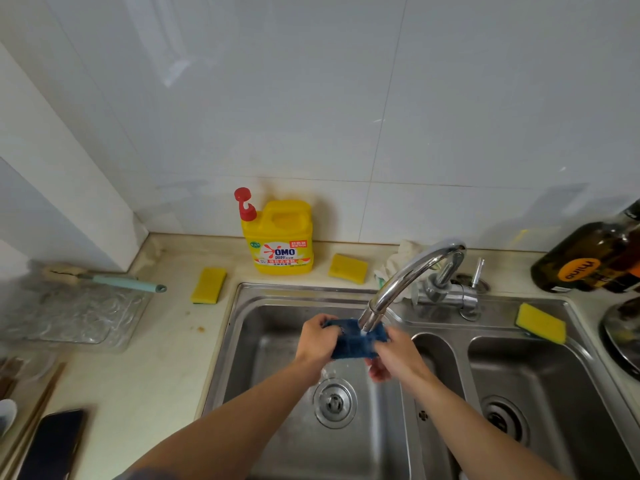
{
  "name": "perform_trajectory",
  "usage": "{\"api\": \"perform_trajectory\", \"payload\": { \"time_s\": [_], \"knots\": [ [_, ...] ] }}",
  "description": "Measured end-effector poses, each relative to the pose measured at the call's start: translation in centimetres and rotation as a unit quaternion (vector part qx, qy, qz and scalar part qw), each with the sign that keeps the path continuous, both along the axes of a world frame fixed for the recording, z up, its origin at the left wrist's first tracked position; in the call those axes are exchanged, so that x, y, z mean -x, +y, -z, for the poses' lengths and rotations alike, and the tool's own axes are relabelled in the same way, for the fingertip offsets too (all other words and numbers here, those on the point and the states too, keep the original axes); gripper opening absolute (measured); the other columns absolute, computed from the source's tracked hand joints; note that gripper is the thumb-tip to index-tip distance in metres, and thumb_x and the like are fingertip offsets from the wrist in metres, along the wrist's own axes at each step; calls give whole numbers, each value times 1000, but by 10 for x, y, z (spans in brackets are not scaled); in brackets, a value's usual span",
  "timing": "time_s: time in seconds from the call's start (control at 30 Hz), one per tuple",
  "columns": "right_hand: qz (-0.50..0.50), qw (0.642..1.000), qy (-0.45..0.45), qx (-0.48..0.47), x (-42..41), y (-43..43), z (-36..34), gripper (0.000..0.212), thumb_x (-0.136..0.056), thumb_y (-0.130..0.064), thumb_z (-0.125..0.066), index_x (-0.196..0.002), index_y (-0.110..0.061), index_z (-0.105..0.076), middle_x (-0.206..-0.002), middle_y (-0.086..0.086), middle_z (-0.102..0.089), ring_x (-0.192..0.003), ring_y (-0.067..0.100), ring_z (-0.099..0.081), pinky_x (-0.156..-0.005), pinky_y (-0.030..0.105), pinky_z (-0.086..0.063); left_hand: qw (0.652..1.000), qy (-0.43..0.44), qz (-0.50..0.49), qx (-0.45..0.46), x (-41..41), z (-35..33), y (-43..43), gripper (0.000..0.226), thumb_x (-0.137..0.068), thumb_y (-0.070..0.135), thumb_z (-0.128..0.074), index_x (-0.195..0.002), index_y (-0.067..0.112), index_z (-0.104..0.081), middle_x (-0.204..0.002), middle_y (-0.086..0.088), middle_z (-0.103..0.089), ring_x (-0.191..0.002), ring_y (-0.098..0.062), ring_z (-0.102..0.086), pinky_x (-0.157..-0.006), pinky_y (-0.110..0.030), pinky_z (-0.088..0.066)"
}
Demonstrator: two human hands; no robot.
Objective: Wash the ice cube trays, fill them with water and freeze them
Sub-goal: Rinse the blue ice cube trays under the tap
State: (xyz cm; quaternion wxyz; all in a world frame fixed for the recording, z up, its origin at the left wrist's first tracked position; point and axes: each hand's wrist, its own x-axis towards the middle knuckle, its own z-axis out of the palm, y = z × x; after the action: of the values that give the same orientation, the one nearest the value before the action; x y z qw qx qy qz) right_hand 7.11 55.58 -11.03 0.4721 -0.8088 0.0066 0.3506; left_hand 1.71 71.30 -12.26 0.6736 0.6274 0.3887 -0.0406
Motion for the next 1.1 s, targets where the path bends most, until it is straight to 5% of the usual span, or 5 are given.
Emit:
{"api": "perform_trajectory", "payload": {
  "time_s": [0.2, 0.37, 0.47, 0.77, 1.1],
  "knots": [
    [50, 999, 18, -9, -1, 2, 1, 12, -103, -9, -54, -110, 0, -57, -75, 19, -72, -54, 25, -67, -54, 34, -57, 993, -10, -6, 118, 14, 6, 7, 22, -90, 0, -52, -106, 10, -63, -109, -17, -66, -100, -31, -67, -67, -38, -62],
    [-22, 999, -26, 31, 3, 9, -1, 12, -95, -16, -61, -106, -12, -55, -71, 11, -75, -60, 24, -73, -64, 41, -64, 996, 26, 41, 71, 22, 19, 4, 28, -91, -7, -51, -100, 15, -65, -92, -9, -73, -77, -20, -72, -65, -31, -61],
    [-17, 1000, -1, 7, 3, 11, -3, 20, -92, -23, -68, -109, -20, -56, -93, 8, -74, -69, 22, -76, -61, 38, -63, 997, 38, 51, 52, 18, 21, 6, 24, -94, -3, -49, -111, 10, -59, -95, -14, -71, -69, -18, -67, -63, -31, -60],
    [73, 995, 68, -17, -2, -4, 0, 18, -97, 3, -53, -105, -5, -67, -103, 20, -70, -88, 36, -74, -61, 44, -64, 987, -23, 152, -50, 13, 4, 10, 34, -89, 0, -56, -111, 25, -61, -103, -1, -70, -89, -17, -69, -60, -19, -51],
    [3, 995, -83, 47, 2, 9, -6, 11, -97, -11, -55, -96, -10, -66, -84, 10, -65, -65, 20, -62, -48, 28, -49, 990, 32, 51, 129, 15, 5, 10, 18, -98, 14, -54, -114, 16, -62, -110, -14, -70, -99, -30, -69, -64, -34, -58]
  ]
}}
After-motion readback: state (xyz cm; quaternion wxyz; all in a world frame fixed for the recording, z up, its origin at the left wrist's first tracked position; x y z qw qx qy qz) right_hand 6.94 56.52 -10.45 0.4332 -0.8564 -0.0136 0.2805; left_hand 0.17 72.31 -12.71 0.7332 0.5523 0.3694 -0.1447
